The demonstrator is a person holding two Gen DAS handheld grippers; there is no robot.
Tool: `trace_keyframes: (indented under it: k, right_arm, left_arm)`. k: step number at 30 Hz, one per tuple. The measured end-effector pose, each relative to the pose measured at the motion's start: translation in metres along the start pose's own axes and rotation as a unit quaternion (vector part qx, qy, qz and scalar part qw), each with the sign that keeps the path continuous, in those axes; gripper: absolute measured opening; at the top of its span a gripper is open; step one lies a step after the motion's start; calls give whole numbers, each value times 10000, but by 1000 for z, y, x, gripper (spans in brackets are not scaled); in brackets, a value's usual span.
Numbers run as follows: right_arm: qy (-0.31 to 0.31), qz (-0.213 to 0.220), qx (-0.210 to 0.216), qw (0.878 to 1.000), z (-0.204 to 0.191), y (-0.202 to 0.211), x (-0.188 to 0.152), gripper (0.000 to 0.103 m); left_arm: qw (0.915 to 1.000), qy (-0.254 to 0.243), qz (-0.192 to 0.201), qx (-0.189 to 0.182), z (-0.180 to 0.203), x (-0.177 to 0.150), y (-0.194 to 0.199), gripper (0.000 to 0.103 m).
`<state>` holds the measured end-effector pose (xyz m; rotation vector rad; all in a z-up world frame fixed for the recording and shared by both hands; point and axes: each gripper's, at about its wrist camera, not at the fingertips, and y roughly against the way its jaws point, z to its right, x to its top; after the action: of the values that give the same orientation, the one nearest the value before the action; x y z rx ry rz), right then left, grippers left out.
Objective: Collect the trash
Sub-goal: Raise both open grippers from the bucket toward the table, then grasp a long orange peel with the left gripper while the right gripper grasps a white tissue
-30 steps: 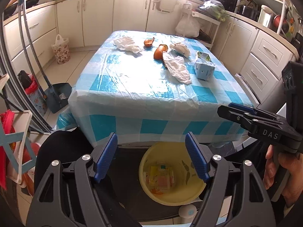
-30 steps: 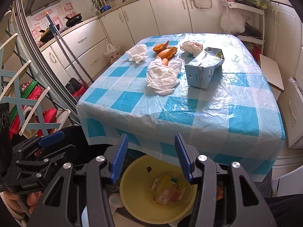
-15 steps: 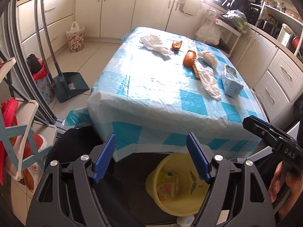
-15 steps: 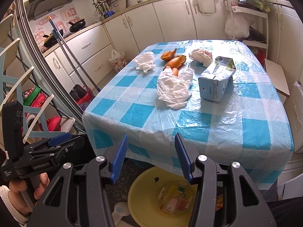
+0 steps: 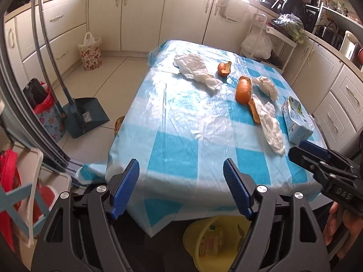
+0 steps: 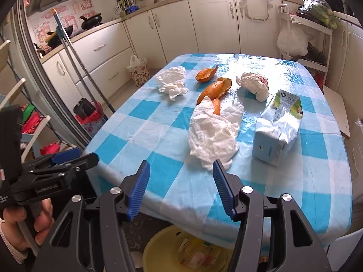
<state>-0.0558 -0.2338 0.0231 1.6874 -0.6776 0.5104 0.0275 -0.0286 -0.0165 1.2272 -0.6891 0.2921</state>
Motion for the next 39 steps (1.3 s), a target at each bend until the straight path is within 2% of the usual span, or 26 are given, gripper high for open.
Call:
trace_keyframes:
  k: [4,8,12,17,20,23,26,28,30,31,33,35,39]
  right_arm:
    - [-158,-76,-188,9997,12,-18,13,56]
    - [-277,45,-91,9996,21,-23,20,56]
    - [-196,-112,-156,9996,25,-35,25,56]
    - [-276,-69,-96,9995,29,-40,31,56]
    - [-152,-223,-296,9992,25,-47,36,56]
    - [60,-440,-485,9978,21,-57,30,56]
    - [128,-543,-477,9973,20,-61,25,56]
    - [170,-554,-407,9975,21,-59,24,45]
    - [173,-559,-345,9977,21,-55,22,29]
    - [179,-565,-317,9977,21,-53,21,26]
    - [152,-575,-236,9980,22,-48,17,21]
    - [159,-592,-188,9979,22,-45,14,20]
    - [208,-610,-133,9978,21,-42,7,20]
  left_arm:
    - [9999,-152,27,-26,8,20,-13,73]
    - [9994,-331,35,-137,22,38,-25,73]
    - [9980,-624,82,-32,38,62,-45,74]
    - [9985,-534,-37,-67,44,92,-72,74]
    - [9974,-632,-149,-303,55,100,-81,74]
    - [9959,-852,-122,-296,67,103,-85,74]
    - [9964,-809,-133,-230,67,110,-93,74]
    - [9971,-717,-162,-187,63,114,-98,74]
    - [9975,-622,-214,-246,60,117,-101,74]
    - [9972,-629,-244,-321,62,117,-103,74]
    - [9958,-806,-255,-358,72,117,-104,74]
    - [9935,-1031,-233,-412,87,118,-106,74]
    - [9912,-1182,-338,-485,111,125,-121,74]
